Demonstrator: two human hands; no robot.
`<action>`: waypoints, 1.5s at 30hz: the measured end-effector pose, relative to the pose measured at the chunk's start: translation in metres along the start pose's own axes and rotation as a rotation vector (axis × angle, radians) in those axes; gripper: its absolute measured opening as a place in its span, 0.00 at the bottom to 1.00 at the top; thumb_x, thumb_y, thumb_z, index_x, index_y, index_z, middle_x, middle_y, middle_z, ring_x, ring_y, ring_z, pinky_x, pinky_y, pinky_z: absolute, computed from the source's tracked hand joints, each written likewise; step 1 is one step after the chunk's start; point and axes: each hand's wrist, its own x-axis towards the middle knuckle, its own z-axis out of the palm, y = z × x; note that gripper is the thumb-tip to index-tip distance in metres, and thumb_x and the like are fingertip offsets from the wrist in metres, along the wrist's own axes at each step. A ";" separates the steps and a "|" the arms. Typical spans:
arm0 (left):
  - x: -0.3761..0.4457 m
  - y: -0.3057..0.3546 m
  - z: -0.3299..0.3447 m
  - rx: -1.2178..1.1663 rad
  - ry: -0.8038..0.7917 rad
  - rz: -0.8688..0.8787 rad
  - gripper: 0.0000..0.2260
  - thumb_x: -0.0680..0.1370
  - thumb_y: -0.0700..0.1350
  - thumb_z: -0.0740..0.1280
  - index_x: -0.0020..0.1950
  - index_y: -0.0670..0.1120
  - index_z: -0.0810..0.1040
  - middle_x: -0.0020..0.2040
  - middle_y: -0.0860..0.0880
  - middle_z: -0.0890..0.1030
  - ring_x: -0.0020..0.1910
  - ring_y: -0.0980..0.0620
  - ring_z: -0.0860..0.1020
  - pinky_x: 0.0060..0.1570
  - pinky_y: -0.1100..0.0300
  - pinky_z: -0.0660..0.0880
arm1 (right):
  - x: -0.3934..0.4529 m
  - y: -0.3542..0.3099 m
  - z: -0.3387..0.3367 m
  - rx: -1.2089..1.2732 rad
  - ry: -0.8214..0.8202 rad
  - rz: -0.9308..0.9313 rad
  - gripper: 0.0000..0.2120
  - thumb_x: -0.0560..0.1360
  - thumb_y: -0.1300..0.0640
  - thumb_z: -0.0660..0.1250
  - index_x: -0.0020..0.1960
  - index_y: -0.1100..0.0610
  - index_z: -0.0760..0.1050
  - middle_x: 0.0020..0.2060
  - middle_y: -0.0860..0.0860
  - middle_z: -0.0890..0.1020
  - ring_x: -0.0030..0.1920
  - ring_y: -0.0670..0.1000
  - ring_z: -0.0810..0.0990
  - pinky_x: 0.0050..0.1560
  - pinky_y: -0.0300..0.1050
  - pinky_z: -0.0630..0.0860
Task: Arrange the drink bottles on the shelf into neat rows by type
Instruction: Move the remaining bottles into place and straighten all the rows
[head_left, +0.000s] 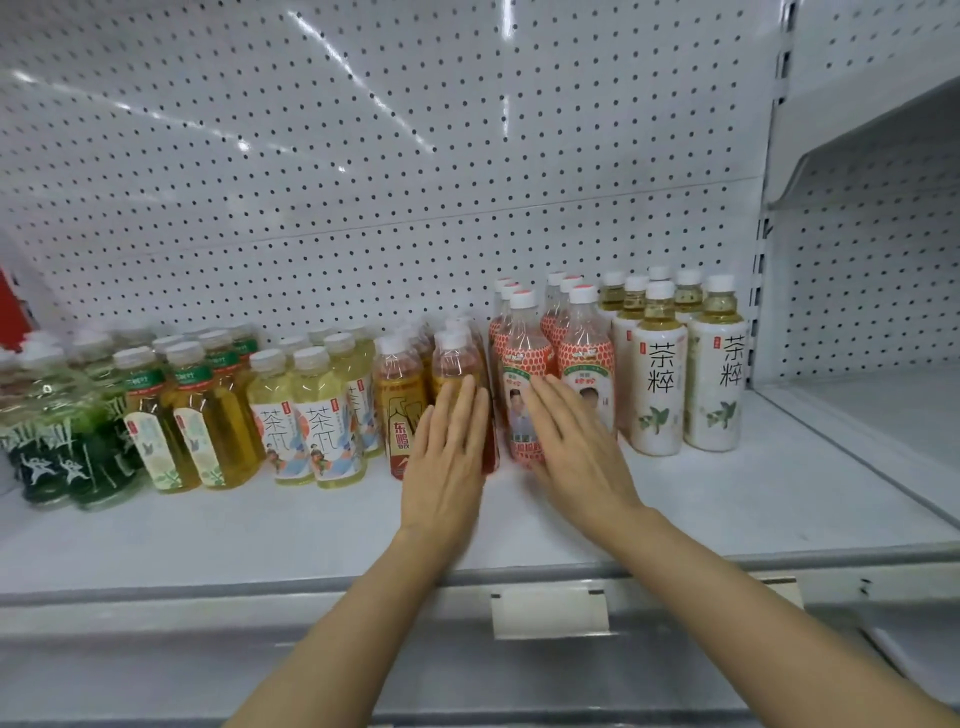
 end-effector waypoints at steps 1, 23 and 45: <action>-0.005 -0.011 0.000 0.004 -0.003 -0.019 0.43 0.76 0.47 0.69 0.81 0.42 0.44 0.81 0.44 0.41 0.80 0.44 0.41 0.77 0.47 0.52 | 0.001 -0.009 0.003 0.012 -0.018 -0.031 0.37 0.68 0.64 0.74 0.74 0.63 0.63 0.72 0.58 0.67 0.73 0.57 0.63 0.75 0.50 0.55; 0.003 -0.099 0.032 -0.079 -0.064 0.005 0.54 0.71 0.53 0.75 0.80 0.41 0.38 0.81 0.43 0.41 0.80 0.44 0.41 0.77 0.49 0.44 | 0.044 -0.071 0.043 -0.070 -0.223 0.169 0.41 0.71 0.70 0.65 0.78 0.58 0.48 0.77 0.59 0.46 0.75 0.61 0.59 0.57 0.56 0.76; -0.043 -0.242 0.043 0.002 -0.008 -0.019 0.45 0.73 0.43 0.72 0.81 0.44 0.46 0.81 0.42 0.43 0.80 0.40 0.48 0.75 0.46 0.59 | 0.097 -0.211 0.106 -0.113 -0.112 0.017 0.45 0.59 0.60 0.79 0.71 0.61 0.63 0.68 0.60 0.71 0.66 0.60 0.68 0.64 0.52 0.71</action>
